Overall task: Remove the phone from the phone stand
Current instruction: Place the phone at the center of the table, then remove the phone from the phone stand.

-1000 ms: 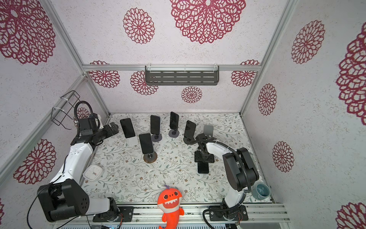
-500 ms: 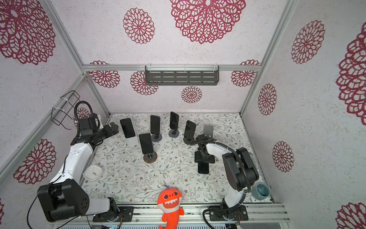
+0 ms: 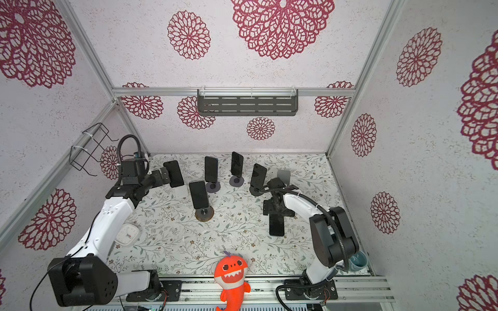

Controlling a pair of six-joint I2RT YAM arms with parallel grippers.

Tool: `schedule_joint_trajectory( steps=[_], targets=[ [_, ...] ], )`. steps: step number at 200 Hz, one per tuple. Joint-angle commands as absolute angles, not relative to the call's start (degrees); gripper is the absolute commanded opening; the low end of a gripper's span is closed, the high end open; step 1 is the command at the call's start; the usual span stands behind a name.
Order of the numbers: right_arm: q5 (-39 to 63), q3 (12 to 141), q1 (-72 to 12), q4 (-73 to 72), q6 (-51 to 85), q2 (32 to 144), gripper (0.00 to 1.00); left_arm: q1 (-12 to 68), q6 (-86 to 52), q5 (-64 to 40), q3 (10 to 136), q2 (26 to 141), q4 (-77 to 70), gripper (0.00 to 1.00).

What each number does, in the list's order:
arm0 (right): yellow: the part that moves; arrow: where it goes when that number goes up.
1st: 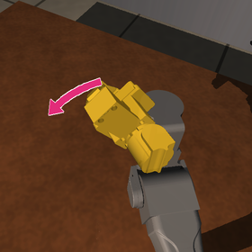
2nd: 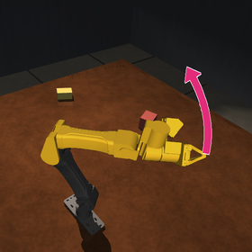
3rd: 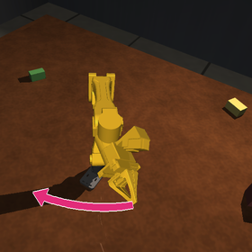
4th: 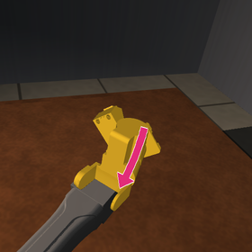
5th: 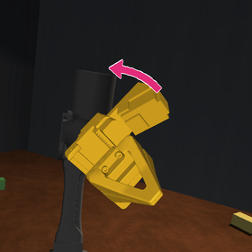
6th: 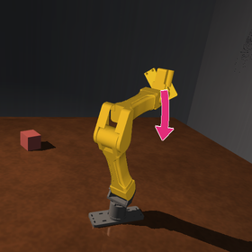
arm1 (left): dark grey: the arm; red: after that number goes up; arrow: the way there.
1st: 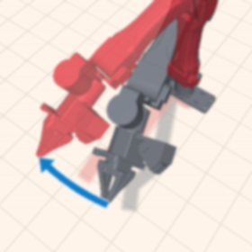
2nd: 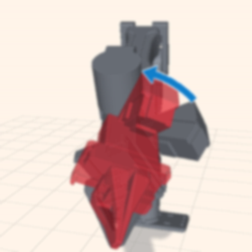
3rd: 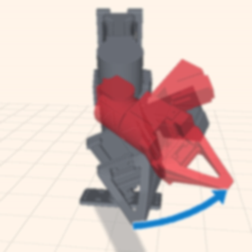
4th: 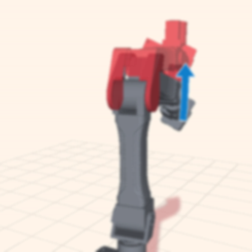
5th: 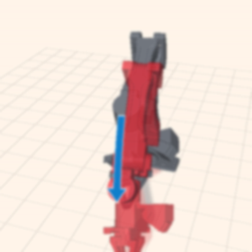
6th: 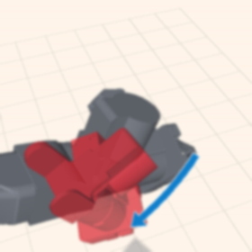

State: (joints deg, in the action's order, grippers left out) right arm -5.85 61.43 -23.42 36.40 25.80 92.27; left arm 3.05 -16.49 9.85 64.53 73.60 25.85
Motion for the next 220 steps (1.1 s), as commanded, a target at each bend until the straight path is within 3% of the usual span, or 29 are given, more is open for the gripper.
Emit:
schedule_joint_trajectory(
  steps=[1,39,82,220],
  targets=[
    [-7.22,63.10,-23.47,39.35,27.42,89.25,0.99,9.35,-17.25,20.12,64.31,70.75,29.06,0.98],
    [-7.49,63.54,-23.47,39.40,27.50,87.63,0.99,21.24,-28.94,24.97,65.25,67.24,30.48,0.98],
    [-7.21,63.01,-23.47,37.00,28.12,87.34,0.99,28.67,-38.67,27.75,67.02,70.78,30.89,0.98],
    [-6.68,59.94,-23.50,34.69,28.19,84.47,0.99,29.18,-35.82,25.48,72.94,86.32,34.83,0.98]
  ],
)
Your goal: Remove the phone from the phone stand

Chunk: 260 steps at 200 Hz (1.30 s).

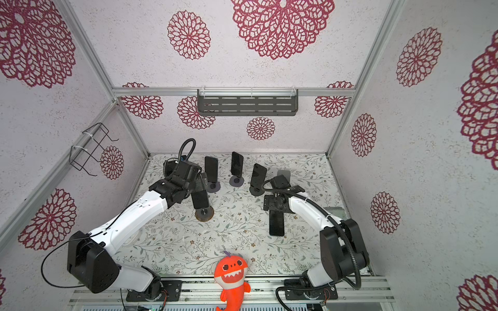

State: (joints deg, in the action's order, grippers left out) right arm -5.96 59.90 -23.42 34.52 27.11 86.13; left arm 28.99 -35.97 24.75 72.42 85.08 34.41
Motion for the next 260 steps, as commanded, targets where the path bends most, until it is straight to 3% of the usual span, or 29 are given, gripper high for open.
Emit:
schedule_joint_trajectory(
  steps=[1,109,260],
  targets=[
    [-6.68,59.94,-23.48,34.66,28.20,84.47,0.99,29.18,-35.80,25.44,72.94,86.36,34.69,0.98],
    [-5.64,59.60,-23.50,33.97,28.03,84.99,0.99,28.22,-35.34,26.54,71.87,90.39,31.26,1.00],
    [-5.98,58.01,-23.56,32.96,27.25,83.24,0.99,28.14,-35.89,26.98,71.98,92.64,30.68,0.86]
  ],
)
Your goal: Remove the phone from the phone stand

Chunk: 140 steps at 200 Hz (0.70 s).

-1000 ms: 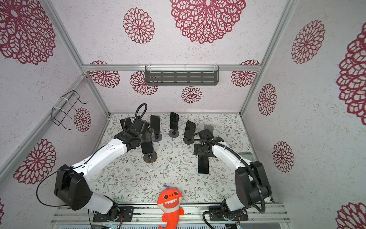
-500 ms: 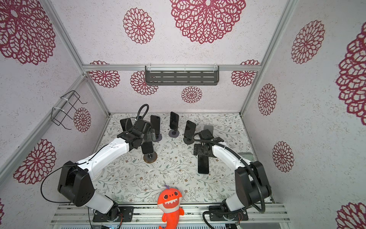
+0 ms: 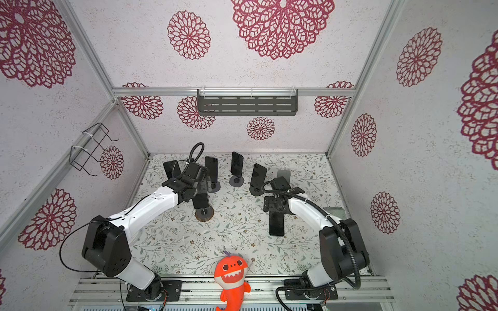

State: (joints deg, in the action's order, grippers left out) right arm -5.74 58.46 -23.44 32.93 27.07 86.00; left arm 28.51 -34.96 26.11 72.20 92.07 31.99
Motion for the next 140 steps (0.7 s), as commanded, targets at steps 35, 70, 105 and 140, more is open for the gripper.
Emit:
schedule_joint_trajectory(
  steps=[35,70,105,140],
  targets=[
    [-6.16,58.18,-23.56,33.23,27.03,82.88,0.99,28.11,-36.10,27.07,72.60,93.23,31.55,0.81],
    [-6.24,58.53,-23.61,33.40,26.98,82.61,0.99,28.12,-36.37,27.07,72.73,93.17,31.82,0.79],
    [-6.23,59.05,-23.57,33.49,26.74,82.62,0.99,28.03,-36.07,27.07,73.13,93.08,32.42,0.75],
    [-6.09,59.50,-23.59,33.75,26.52,82.66,0.99,27.85,-36.12,26.90,73.32,92.91,32.69,0.75]
  ],
)
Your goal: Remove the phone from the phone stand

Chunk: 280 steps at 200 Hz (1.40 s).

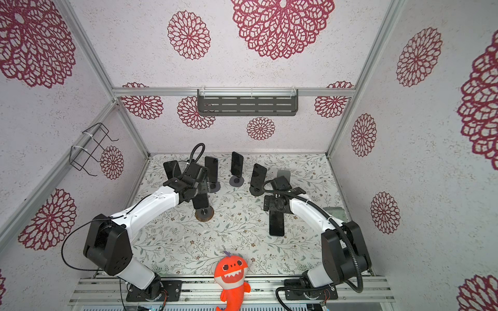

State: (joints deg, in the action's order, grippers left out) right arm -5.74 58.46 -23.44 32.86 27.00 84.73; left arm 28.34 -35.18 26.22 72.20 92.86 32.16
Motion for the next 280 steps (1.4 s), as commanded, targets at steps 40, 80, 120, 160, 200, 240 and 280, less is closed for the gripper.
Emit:
schedule_joint_trajectory(
  steps=[40,80,120,160,200,240,280],
  targets=[
    [-4.77,60.03,-23.59,33.58,25.24,81.89,0.99,27.75,-35.97,25.84,74.42,91.65,33.89,0.75],
    [1.96,61.73,-23.61,32.37,22.60,81.73,0.95,27.03,-35.98,22.91,75.67,90.85,35.54,0.75],
    [6.36,62.64,-23.56,30.82,20.71,81.36,0.92,26.72,-35.89,22.35,75.74,89.85,36.21,0.74],
    [9.54,62.98,-24.59,28.67,19.09,80.00,0.92,26.47,-35.68,21.21,76.35,88.39,37.37,0.73],
    [13.96,62.71,-26.11,23.99,18.73,80.07,0.90,26.22,-35.30,19.74,77.16,87.04,38.88,0.72],
    [20.47,62.92,-27.92,16.59,18.83,80.80,0.88,26.05,-35.12,17.28,78.77,85.71,40.58,0.72],
    [27.23,66.33,-31.64,7.80,17.97,83.65,0.83,25.42,-35.16,5.03,82.09,84.90,40.49,0.72]
  ],
)
